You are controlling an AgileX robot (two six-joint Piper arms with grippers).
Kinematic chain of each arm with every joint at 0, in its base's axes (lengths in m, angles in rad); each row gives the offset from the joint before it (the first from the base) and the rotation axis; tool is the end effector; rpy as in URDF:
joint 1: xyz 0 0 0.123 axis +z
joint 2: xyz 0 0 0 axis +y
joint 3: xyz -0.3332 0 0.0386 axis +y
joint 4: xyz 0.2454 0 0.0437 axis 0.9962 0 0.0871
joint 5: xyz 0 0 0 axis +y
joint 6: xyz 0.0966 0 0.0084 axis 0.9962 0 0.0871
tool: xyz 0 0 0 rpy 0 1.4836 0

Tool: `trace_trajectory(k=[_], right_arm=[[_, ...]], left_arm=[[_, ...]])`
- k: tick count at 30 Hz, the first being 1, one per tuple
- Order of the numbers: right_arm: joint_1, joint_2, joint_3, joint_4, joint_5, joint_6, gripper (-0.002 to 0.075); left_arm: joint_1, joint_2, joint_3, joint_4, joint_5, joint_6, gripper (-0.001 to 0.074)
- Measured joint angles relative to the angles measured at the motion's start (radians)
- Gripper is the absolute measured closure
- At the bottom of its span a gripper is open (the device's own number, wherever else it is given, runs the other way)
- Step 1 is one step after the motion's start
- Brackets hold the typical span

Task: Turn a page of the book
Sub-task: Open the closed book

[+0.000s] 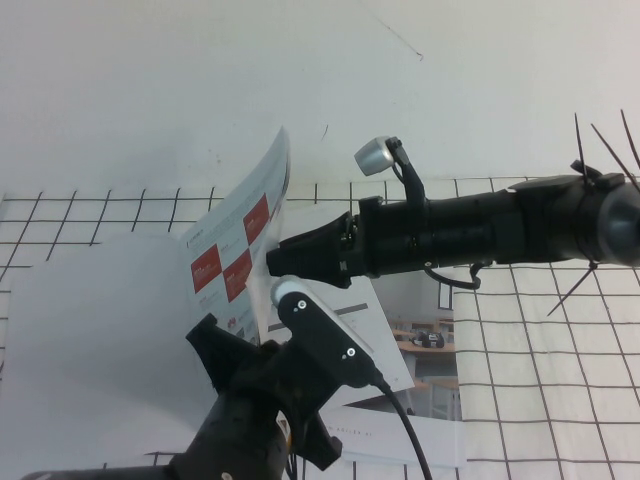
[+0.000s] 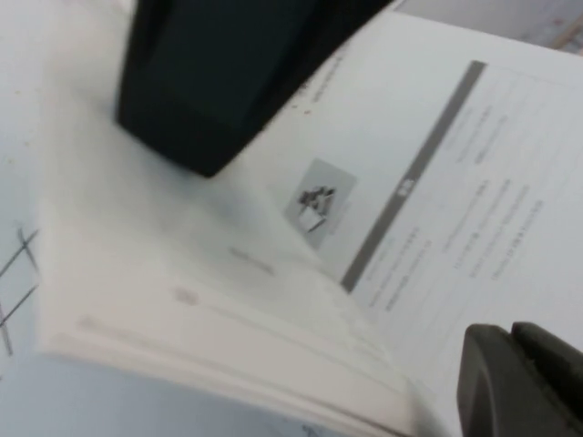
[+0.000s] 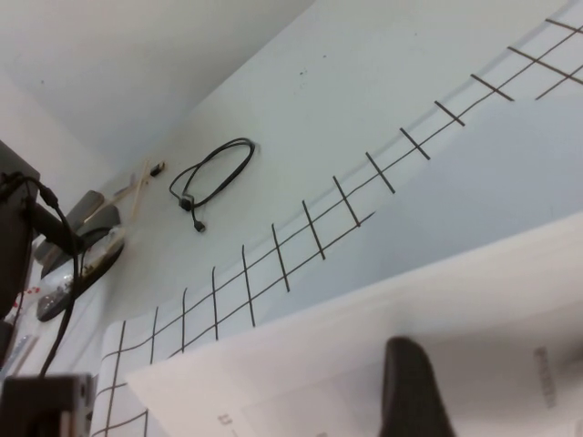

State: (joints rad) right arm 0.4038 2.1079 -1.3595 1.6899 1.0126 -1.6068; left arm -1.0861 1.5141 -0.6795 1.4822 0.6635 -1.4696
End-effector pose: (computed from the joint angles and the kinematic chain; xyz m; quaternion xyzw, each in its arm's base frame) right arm 0.3906 0.2557 0.2308 -0.3302 0.7168 0.5249 0.3188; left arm 0.1781 -0.2105 0.2496 0.3477 0.8166 0.0755 0.4545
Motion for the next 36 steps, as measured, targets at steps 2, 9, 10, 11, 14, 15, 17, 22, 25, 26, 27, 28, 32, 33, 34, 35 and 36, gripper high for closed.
trace_trajectory(k=[2,9,10,11,14,15,17,22,25,26,27,28,32,33,34,35,36], right_arm=[[-0.004,0.0,0.0,0.0,0.007,0.0,0.0339],[-0.008,-0.012,0.0,0.0,0.004,-0.042,0.0339],[-0.009,-0.018,0.0,-0.002,-0.003,-0.061,0.0339],[-0.014,-0.027,0.0,-0.006,-0.012,-0.082,0.0339],[-0.035,-0.052,0.0,-0.05,-0.064,-0.127,0.0339],[-0.041,-0.057,0.0,-0.074,-0.084,-0.131,0.0339],[-0.054,-0.066,0.0,-0.133,-0.126,-0.135,0.034],[-0.066,-0.068,-0.002,-0.296,-0.215,-0.095,0.047],[-0.066,-0.068,-0.002,-0.358,-0.255,-0.056,0.0629],[-0.066,-0.064,-0.002,-0.37,-0.262,-0.049,0.0663],[-0.066,-0.059,-0.004,-0.38,-0.266,-0.047,0.0682],[-0.066,-0.051,-0.004,-0.389,-0.268,-0.041,0.0698],[-0.066,-0.003,-0.006,-0.422,-0.268,0.002,0.0722],[-0.066,0.012,-0.006,-0.428,-0.266,0.012,0.0724],[-0.064,0.027,-0.006,-0.433,-0.263,0.019,0.0725],[-0.062,0.041,-0.006,-0.441,-0.26,0.029,0.0726],[-0.06,0.053,-0.006,-0.449,-0.258,0.034,0.0726]], left_arm=[[0.0,0.002,0.0,0.013,0.043,-0.015,0.0738],[0.0,0.002,0.0,0.024,0.082,-0.043,0.0738],[0.0,0.002,0.0,0.024,0.084,-0.045,0.0738],[0.0,0.002,0.0,0.024,0.083,-0.047,0.0738],[0.0,0.002,0.0,0.024,0.083,-0.049,0.0738],[0.0,0.002,0.0,0.022,0.083,-0.049,0.0738],[0.0,0.002,0.0,0.022,0.083,-0.051,0.0738],[0.0,0.002,0.0,0.022,0.083,-0.073,0.0738],[0.0,0.002,0.0,0.022,0.084,-0.086,0.0738],[0.0,0.002,0.0,0.022,0.086,-0.087,0.0738],[0.0,0.002,0.0,0.022,0.086,-0.089,0.0738],[0.0,0.002,0.0,0.022,0.086,-0.088,0.0738],[0.0,0.002,0.0,0.022,0.086,-0.088,0.0738],[0.0,0.002,0.0,0.022,0.086,-0.088,0.0738],[0.0,0.002,0.0,0.022,0.086,-0.088,0.0738],[0.0,0.002,0.0,0.022,0.086,-0.088,0.0738],[0.0,0.002,0.0,0.022,0.086,-0.088,0.0738]])
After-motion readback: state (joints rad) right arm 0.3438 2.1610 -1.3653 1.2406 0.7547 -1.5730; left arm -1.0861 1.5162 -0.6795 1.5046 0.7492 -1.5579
